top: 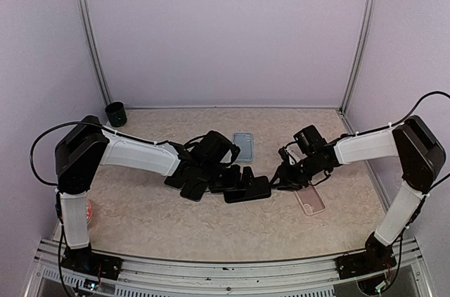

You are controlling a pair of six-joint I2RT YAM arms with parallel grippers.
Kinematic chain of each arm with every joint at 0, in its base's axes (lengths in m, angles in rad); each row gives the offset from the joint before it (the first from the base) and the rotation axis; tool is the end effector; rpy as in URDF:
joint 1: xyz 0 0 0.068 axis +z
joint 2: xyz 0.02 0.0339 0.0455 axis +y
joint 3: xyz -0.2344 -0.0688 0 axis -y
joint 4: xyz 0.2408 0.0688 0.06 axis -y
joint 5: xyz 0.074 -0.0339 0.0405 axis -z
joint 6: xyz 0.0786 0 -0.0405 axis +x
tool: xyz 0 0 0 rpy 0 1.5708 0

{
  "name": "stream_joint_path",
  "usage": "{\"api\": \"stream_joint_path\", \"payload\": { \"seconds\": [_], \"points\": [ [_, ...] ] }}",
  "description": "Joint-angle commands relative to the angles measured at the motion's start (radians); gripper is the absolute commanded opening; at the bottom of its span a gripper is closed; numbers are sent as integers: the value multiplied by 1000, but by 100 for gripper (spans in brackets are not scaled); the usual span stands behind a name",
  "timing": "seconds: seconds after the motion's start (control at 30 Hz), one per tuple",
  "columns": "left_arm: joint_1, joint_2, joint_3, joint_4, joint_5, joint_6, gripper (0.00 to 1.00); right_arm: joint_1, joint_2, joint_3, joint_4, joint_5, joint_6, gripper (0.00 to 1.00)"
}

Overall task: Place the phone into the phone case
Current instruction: Install the phone on the phone case, then move the phone with the phone case to the center of the board.

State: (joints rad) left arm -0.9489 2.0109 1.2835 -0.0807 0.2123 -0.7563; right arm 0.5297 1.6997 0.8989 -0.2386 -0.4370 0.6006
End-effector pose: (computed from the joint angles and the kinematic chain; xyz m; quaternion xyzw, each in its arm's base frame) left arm 0.2451 -0.3704 0.1012 0.1280 0.9149 -0.3434 0.1695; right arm 0.2718 0.1977 0.0897 -0.0235 0.9434 0.3139 0.1045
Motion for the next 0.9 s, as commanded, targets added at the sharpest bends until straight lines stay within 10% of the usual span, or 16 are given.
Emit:
{"api": "stream_joint_path", "payload": {
  "seconds": [0.0,0.3,0.87],
  "points": [
    [-3,25,3,-49,-11,12,99,5,-29,-25,73,-56,18,33],
    [-3,30,9,-55,-11,14,99,18,-64,-35,141,-66,18,9],
    [-11,44,8,-53,-7,10,99,66,158,-35,137,12,25,4]
  ]
}}
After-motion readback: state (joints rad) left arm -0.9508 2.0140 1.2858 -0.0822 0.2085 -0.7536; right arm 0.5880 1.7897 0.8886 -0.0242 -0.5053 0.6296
